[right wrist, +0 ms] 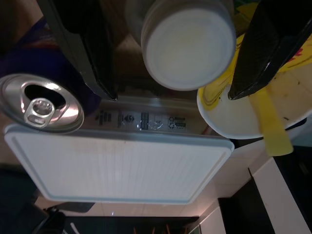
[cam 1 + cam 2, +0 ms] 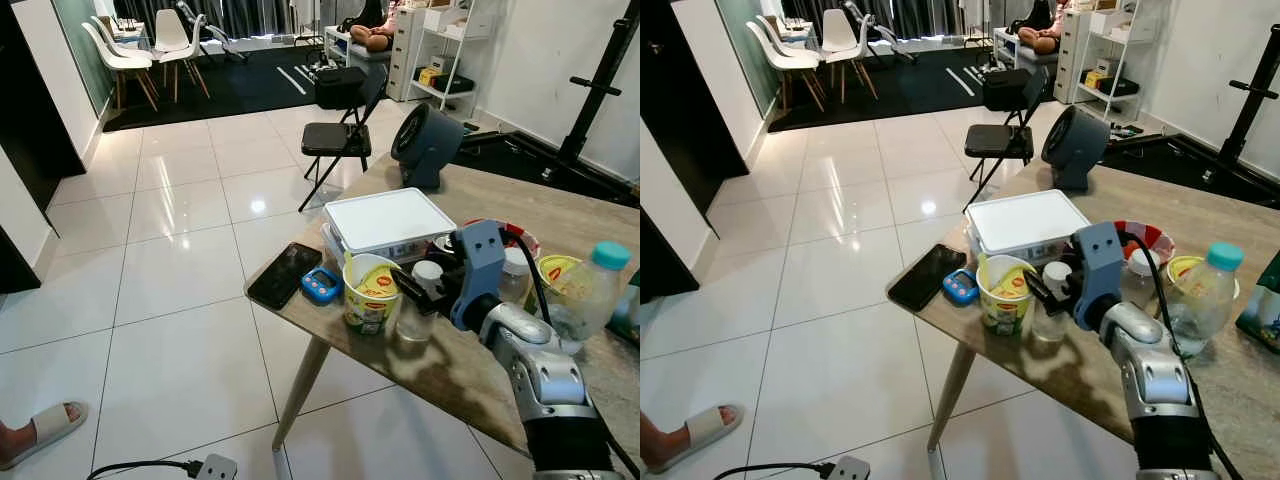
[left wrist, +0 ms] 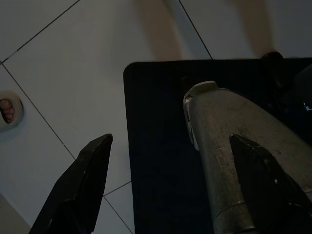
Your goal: Restocking fridge
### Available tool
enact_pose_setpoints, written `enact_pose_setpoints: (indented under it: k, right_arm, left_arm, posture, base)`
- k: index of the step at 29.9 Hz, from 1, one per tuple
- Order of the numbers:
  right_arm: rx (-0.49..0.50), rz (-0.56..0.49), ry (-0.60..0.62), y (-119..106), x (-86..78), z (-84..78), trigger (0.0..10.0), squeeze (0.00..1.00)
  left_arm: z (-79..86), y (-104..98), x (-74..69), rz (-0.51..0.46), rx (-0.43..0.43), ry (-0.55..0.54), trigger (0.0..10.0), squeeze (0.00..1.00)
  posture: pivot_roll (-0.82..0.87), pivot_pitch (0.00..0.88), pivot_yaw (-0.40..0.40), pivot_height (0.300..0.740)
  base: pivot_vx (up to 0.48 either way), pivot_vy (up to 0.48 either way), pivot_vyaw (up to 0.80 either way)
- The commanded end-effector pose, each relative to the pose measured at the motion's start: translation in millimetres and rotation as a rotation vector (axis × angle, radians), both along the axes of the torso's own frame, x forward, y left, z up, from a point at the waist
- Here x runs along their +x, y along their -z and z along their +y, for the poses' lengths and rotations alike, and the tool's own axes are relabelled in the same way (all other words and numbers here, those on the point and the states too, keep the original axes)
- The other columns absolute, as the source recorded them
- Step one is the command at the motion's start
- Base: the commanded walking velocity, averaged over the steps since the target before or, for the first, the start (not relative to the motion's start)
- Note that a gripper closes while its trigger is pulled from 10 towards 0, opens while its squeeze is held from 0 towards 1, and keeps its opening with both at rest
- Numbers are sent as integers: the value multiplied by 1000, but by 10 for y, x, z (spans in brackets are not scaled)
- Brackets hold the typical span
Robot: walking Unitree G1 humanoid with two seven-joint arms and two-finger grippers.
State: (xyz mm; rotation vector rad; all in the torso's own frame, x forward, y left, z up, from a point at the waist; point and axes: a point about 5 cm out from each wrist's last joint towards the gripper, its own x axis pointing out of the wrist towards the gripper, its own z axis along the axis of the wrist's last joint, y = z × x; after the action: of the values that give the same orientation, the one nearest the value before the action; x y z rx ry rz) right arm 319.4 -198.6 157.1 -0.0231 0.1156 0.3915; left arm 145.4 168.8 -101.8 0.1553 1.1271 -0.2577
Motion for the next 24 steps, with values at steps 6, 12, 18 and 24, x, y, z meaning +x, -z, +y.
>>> enact_pose_setpoints:
  k: [6, 12, 18, 24]
  right_arm:
    - [77, -4, -11, -101, 8, 9, 2824, 0]
    - [89, 2, -10, -109, -5, 2, 706, 0]
    - [98, 6, -8, -123, -12, -4, 1294, 0]
    - [99, 8, -14, -124, -17, 4, 1216, 0]
  left_arm:
    - [9, -4, 11, 2, 6, 16, 10000, 0]
    - [9, -4, 11, 2, 5, 17, 10000, 0]
    - [9, -5, 12, 2, 5, 17, 10000, 0]
    - [12, -6, 15, 1, 5, 15, 10000, 0]
  posture:
    - [-141, 0, 23, 740]
    - [-143, 0, 25, 740]
    - [-144, 0, 26, 740]
    - [-145, 0, 27, 740]
  base:
    - [0, 0, 0]
    - [0, 0, 0]
    - [0, 0, 0]
    - [0, 0, 0]
